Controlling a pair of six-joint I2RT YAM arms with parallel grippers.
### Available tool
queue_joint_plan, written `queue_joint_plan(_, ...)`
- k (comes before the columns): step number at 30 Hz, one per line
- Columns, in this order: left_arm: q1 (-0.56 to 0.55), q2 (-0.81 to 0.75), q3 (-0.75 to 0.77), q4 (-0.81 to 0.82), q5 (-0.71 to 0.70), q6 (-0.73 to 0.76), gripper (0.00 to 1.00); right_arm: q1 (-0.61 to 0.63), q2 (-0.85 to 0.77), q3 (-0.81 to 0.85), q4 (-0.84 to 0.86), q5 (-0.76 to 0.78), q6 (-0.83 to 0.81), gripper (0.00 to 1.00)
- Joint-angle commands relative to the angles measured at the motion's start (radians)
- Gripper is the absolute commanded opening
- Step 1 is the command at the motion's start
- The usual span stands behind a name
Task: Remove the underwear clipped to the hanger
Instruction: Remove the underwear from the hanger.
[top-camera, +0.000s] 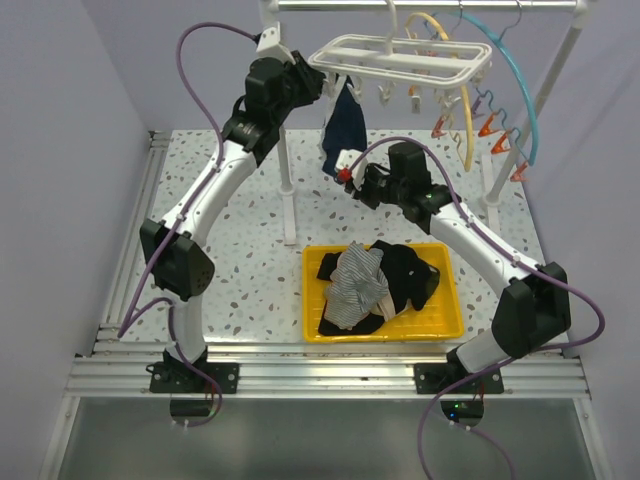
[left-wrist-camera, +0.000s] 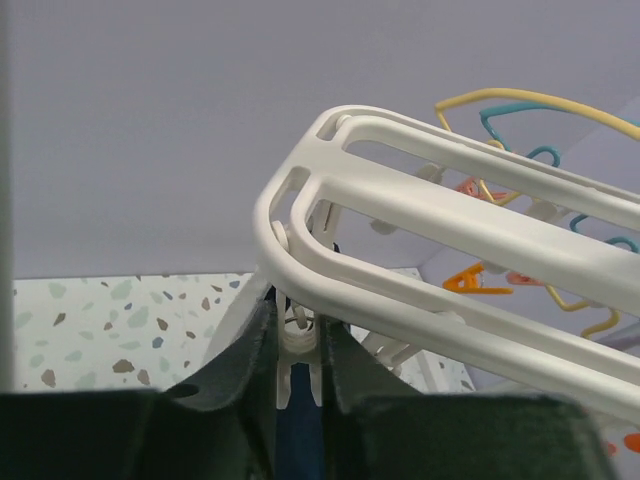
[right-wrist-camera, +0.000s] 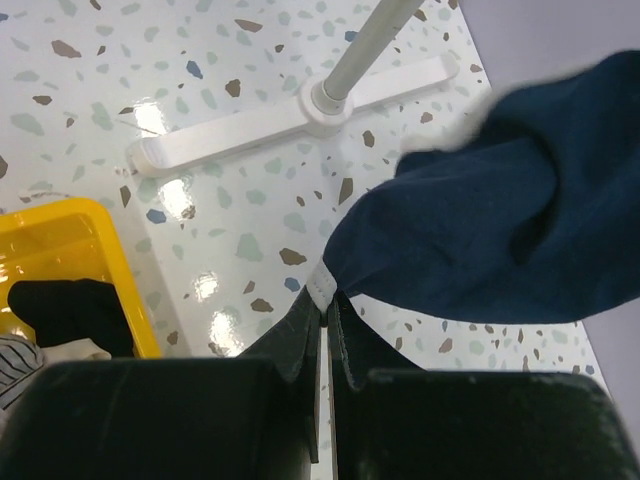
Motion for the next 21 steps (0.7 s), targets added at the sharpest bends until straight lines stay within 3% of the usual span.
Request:
queue_joint_plan(1,0.003,-0.051,-0.016,0.053,0.011,0.005,0.36,-0.002,-0.030,-0.005,0.007,-0.017,0.013,0.00)
queue_joint_plan(3,0.003,-0.075,-0.059,0.059,0.013,0.005,0.53,-0.005,-0.036,-0.006,0.004,-0.020,0.014,0.00)
queue_joint_plan(9,0.005,-0.221,-0.255,0.122,0.037,0.024,0.70,-0.034,-0.050,-0.008,-0.019,-0.037,0.005,0.00)
queue_joint_plan(14,0.006,-0.373,-0.508,0.240,0.117,0.058,0.76,-0.066,-0.078,-0.011,-0.051,-0.092,-0.035,0.00)
queue_joint_plan(21,0.017,-0.536,-0.901,0.620,0.255,0.084,0.79,-0.106,-0.072,0.017,-0.137,-0.178,-0.062,0.00)
